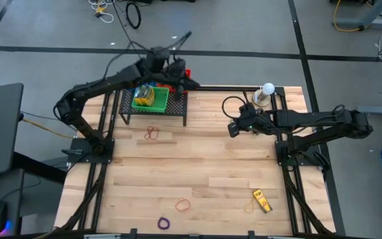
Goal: Pick & Place Office Desk Supplies
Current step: Put the violet spring keychain into the blue bin
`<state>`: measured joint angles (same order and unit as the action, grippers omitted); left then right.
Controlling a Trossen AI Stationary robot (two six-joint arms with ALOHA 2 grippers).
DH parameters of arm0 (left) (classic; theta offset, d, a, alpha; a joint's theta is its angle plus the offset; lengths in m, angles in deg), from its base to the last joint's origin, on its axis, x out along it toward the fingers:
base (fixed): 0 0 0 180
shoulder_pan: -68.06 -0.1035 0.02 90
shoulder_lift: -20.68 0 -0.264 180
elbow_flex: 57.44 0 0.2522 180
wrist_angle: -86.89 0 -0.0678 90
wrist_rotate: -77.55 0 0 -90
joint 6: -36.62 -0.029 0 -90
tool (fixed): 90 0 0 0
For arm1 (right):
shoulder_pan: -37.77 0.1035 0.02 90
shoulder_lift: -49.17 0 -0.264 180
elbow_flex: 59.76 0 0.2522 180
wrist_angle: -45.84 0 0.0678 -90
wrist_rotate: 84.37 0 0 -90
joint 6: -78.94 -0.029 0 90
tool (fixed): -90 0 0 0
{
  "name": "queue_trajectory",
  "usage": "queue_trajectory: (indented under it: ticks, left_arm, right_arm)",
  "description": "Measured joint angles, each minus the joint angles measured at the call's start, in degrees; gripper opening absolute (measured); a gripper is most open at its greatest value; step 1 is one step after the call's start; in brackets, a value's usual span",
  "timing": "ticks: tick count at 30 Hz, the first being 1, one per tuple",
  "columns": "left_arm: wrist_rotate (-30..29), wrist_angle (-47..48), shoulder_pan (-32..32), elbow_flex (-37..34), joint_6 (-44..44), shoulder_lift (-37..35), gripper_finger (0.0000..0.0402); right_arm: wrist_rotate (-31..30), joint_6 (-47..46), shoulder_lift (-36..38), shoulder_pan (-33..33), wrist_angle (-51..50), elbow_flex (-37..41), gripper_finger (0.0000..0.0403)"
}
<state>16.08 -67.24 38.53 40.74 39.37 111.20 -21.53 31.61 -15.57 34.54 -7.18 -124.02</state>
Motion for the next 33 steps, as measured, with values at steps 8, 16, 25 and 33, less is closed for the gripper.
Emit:
queue_trajectory:
  ticks: [8,16,25,33]
  left_arm:
    - [-2.83,-27.38,6.86,-18.07,11.13,0.24,0.0008]
    - [-6.87,-37.63,11.67,-22.40,22.61,0.17,0.0019]
    - [-13.21,-34.02,17.23,-22.36,19.66,-1.52,0.0007]
    - [-19.63,-6.71,30.65,-22.34,15.92,-3.42,0.0006]
  right_arm:
    - [9.43,-5.35,3.75,-0.26,13.61,13.80,0.0004]
    - [13.23,-3.29,3.74,-0.12,5.74,15.28,0.0004]
    - [13.01,5.28,3.77,-0.56,8.77,15.28,0.0018]
    - [13.58,12.55,3.77,-0.56,11.25,15.28,0.0004]
